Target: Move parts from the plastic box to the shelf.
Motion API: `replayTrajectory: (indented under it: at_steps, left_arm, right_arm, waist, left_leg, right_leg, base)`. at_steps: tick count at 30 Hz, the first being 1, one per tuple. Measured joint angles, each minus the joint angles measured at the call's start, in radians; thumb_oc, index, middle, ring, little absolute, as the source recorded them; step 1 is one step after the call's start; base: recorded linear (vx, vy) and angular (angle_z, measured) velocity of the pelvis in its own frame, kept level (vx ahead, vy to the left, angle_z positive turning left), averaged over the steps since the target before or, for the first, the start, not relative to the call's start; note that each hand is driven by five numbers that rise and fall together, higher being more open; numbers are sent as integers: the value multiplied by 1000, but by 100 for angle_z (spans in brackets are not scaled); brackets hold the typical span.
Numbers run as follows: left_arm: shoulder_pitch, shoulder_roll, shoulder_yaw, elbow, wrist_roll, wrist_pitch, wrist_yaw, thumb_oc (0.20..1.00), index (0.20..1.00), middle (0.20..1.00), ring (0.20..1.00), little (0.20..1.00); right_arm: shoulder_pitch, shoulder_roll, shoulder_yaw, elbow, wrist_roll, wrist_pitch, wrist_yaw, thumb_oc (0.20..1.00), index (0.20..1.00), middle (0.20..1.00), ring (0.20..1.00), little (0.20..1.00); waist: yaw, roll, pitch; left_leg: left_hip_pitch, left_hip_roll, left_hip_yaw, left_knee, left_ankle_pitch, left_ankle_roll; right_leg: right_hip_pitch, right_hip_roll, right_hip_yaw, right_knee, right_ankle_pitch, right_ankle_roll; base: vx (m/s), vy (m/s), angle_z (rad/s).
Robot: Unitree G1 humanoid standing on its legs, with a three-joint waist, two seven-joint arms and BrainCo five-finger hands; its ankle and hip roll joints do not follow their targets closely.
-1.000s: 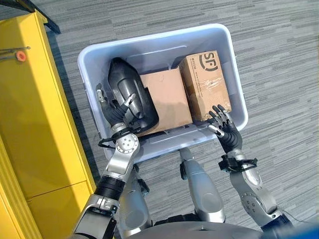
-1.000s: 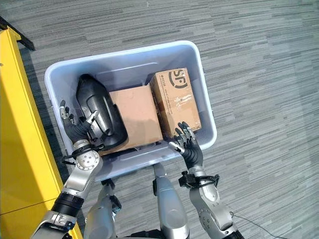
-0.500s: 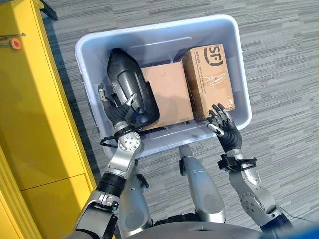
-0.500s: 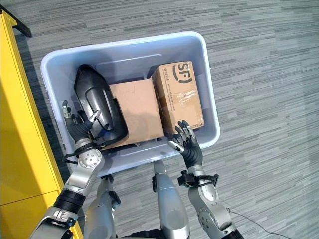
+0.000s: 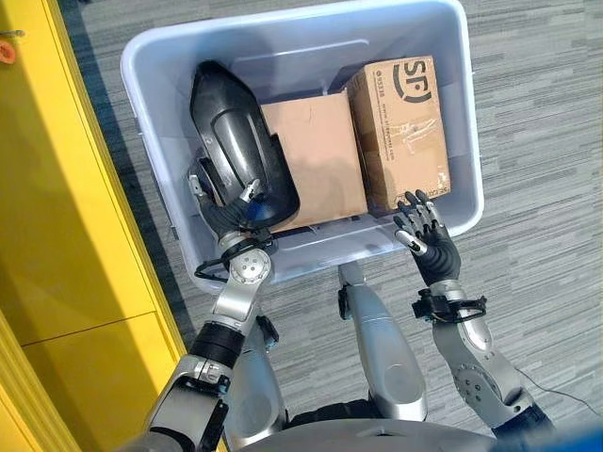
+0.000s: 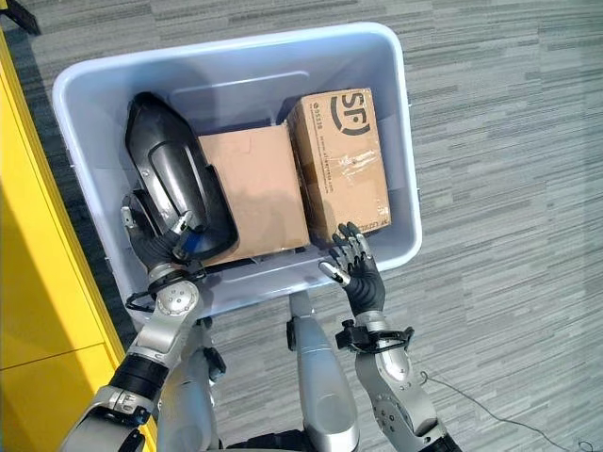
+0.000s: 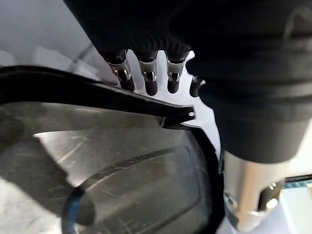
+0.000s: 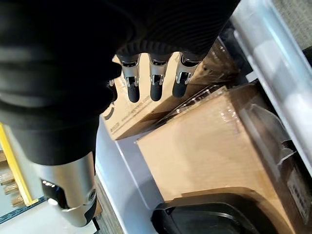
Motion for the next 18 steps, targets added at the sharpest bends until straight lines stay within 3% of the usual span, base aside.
replayTrajectory:
  at_steps: [12,13,14,15,18]
  left_arm:
    - [-78,-12,22,93,-112,-45,40,1000,1000,1000,1000,1000]
    - [-86,-12,29,102,-125,-48,44,831,831,831,831,831]
    - [-91,-12,36,103,-126,-52,49,420,420,420,420,420]
    - [-94,-12,40,105,-127,-58,51,200,200,200,200,200]
    - [-101,-9,64,110,-147,-63,68,200,200,200,200,200]
  right_arm:
    - [-5,-31,28,-2,0,-6,-8,1000,1000,1000,1000,1000]
    - [-6,-31,31,-2,0,-6,-8,1000,1000,1000,1000,1000]
    - [-6,-31,31,-4,0,-6,-9,1000,1000,1000,1000,1000]
    - [-6,-31,31,-6,0,-6,-10,1000,1000,1000,1000,1000]
    - [-6,-31,30,-13,0,-6,-11,1000,1000,1000,1000,1000]
  waist:
    - [-17,-14,6]
    - [-22,-15,6]
    - [-28,-15,6]
    - [-30,-15,6]
    - [-32,-15,6]
  left_leg:
    - [-37,2,-4,0,4,-1]
    - [-40,2,-4,0,4,-1]
    - [-47,2,-4,0,5,-2]
    - [-52,2,-4,0,5,-2]
    - [-59,6,-4,0,7,-3]
  right_leg:
    - [-37,4,0,0,5,-4]
    - [-40,4,0,0,6,-4]
    - [-48,4,0,0,7,-5]
    - [-53,4,0,0,9,-5]
    - [-60,8,1,1,11,-6]
  base:
    - [0,0,0]
    - [0,0,0]
    - [0,0,0]
    - [0,0,0]
    - [0,0,0]
